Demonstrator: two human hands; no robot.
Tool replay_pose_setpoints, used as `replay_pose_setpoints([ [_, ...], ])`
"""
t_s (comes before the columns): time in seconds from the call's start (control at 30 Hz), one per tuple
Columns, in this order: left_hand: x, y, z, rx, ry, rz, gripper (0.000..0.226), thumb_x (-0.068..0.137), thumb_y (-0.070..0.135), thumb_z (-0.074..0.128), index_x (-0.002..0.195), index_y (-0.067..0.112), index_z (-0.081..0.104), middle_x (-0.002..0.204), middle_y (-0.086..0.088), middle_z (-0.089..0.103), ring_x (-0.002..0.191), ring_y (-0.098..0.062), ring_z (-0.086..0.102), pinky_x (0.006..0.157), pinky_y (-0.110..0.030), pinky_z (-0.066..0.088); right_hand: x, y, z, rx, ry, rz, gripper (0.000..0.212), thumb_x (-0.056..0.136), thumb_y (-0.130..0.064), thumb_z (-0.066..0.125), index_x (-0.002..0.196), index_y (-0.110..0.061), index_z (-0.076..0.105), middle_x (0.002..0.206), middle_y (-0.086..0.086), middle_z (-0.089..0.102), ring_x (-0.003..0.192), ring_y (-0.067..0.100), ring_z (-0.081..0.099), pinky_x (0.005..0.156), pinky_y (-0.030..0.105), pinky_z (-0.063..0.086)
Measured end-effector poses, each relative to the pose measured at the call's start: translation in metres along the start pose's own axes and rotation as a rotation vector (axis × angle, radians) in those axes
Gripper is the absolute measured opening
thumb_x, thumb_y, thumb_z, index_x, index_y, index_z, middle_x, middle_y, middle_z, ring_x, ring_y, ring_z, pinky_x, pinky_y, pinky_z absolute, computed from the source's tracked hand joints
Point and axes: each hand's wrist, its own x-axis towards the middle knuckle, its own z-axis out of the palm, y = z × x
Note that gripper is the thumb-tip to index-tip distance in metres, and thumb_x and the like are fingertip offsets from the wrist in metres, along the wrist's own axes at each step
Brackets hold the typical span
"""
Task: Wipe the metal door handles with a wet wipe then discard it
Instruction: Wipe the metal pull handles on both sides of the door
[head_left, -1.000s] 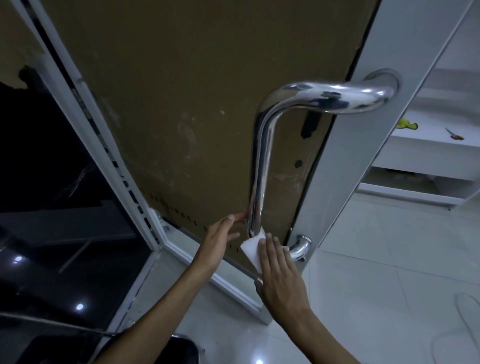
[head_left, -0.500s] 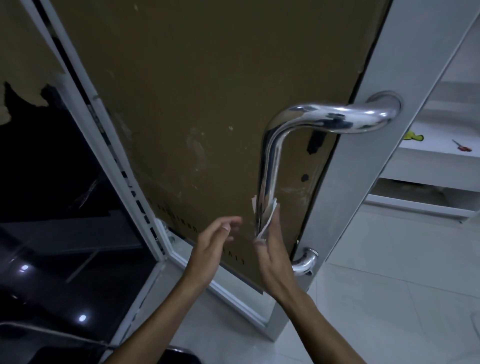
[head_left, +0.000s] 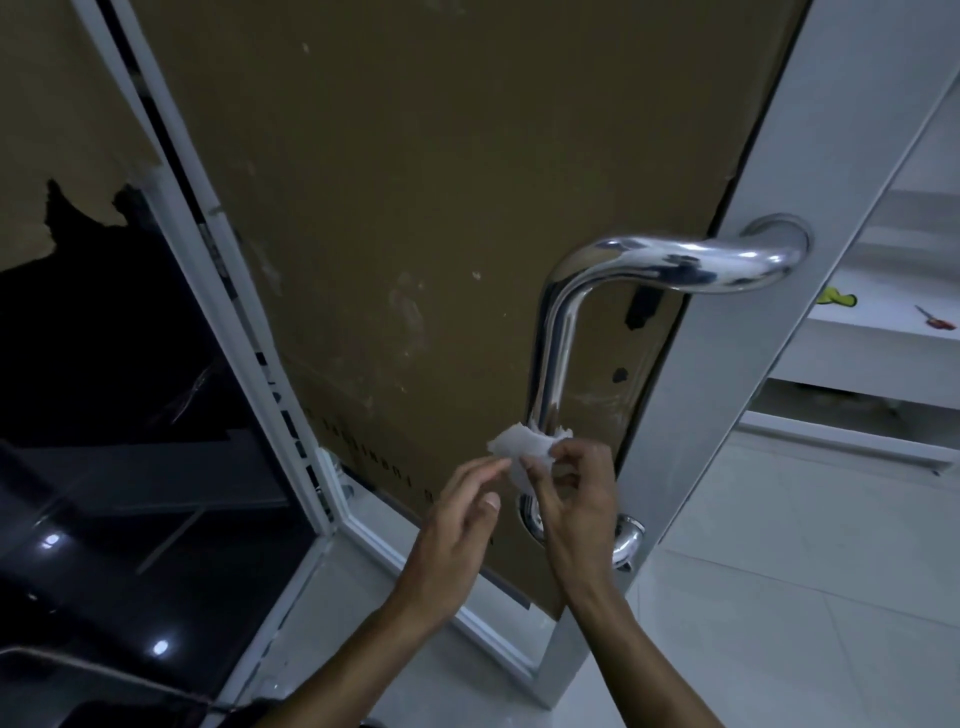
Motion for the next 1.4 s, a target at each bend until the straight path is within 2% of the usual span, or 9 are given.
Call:
replay_pose_setpoints([
  [0.23,0.010,0.022,0.035,-0.159,-0.101,0.021,0.062,0.087,0.075,0.023,0.142,0.056,0.001,0.149,0.041,0.005,0.138,0.020,0.008,0.102,0.004,0.014,0.003,-0.002,-0.012,-0.043,-0.105,-0.049,0.019,0.086,-0.021,0.070,0.101,-0.018,0.059,0.103,-0.002,0.051,0.090,0.002,0.054,0.070,0.015,0.048],
  [0.33,0.027,0.026,0.041,-0.265,-0.090,-0.012,0.078,0.085,0.078,0.021,0.151,0.037,0.018,0.149,0.023,0.035,0.134,0.010,0.034,0.105,-0.008,0.032,-0.002,0.001,-0.025,-0.015,-0.137,-0.079,0.017,0.089,-0.025,0.057,0.106,-0.022,0.059,0.104,0.000,0.058,0.094,0.005,0.059,0.075,0.013,0.048],
  [0.43,0.044,0.038,0.040,-0.374,-0.082,-0.096,0.055,0.096,0.058,0.015,0.125,0.028,0.050,0.119,0.005,0.059,0.103,0.013,0.057,0.086,-0.006,0.044,-0.007,-0.001,-0.033,0.014,-0.138,-0.001,0.019,0.092,-0.022,0.052,0.109,-0.029,0.055,0.105,-0.003,0.061,0.096,0.006,0.061,0.078,0.011,0.047],
  [0.57,0.055,0.040,0.041,-0.438,-0.099,-0.105,0.048,0.105,0.031,0.003,0.121,0.030,0.049,0.111,0.018,0.059,0.092,0.021,0.058,0.078,0.001,0.040,-0.012,-0.001,-0.036,0.017,-0.146,0.054,0.023,0.094,-0.014,0.054,0.113,-0.026,0.055,0.106,-0.004,0.062,0.098,0.005,0.060,0.079,0.009,0.045],
  [0.77,0.052,0.005,0.040,-0.460,-0.128,-0.271,0.047,0.103,0.045,0.004,0.114,0.049,0.050,0.119,0.032,0.055,0.107,0.023,0.049,0.092,-0.008,0.033,-0.017,0.006,-0.037,-0.024,-0.168,0.126,0.024,0.096,-0.005,0.053,0.114,-0.020,0.057,0.106,-0.004,0.062,0.098,0.001,0.058,0.075,0.006,0.043],
  [0.97,0.029,-0.018,0.068,-0.482,0.032,-0.341,0.029,0.099,0.046,0.031,0.110,0.032,0.054,0.115,0.017,0.057,0.113,0.002,0.052,0.094,-0.014,0.037,-0.023,0.014,-0.040,-0.050,-0.196,0.210,0.025,0.097,-0.007,0.052,0.116,-0.023,0.056,0.107,-0.011,0.063,0.100,-0.004,0.059,0.077,0.007,0.046],
  [1.2,0.001,-0.031,0.120,-0.137,0.131,-0.401,0.122,0.056,0.099,0.008,0.153,0.026,-0.010,0.161,0.009,-0.009,0.148,-0.006,0.000,0.121,-0.029,0.007,-0.026,0.025,-0.038,-0.097,-0.218,0.212,0.027,0.097,-0.005,0.050,0.113,-0.025,0.058,0.108,-0.003,0.066,0.100,0.005,0.062,0.083,0.016,0.049],
  [1.3,-0.010,-0.035,0.134,0.071,0.139,-0.312,0.076,0.094,0.065,0.022,0.149,0.025,-0.011,0.159,0.008,-0.011,0.147,-0.006,-0.007,0.110,-0.006,-0.007,-0.026,0.028,-0.043,-0.087,-0.203,0.240,0.023,0.098,-0.019,0.044,0.114,-0.026,0.058,0.110,-0.005,0.066,0.103,0.002,0.061,0.086,0.018,0.050],
  [1.4,-0.023,-0.050,0.141,-0.180,0.083,-0.335,0.067,0.098,0.057,0.032,0.152,0.028,0.004,0.162,0.003,0.006,0.150,-0.014,0.007,0.121,-0.024,0.010,-0.025,0.031,-0.049,-0.135,-0.257,0.246,0.025,0.101,-0.017,0.043,0.118,-0.026,0.058,0.114,-0.008,0.064,0.103,0.002,0.059,0.086,0.016,0.048],
])
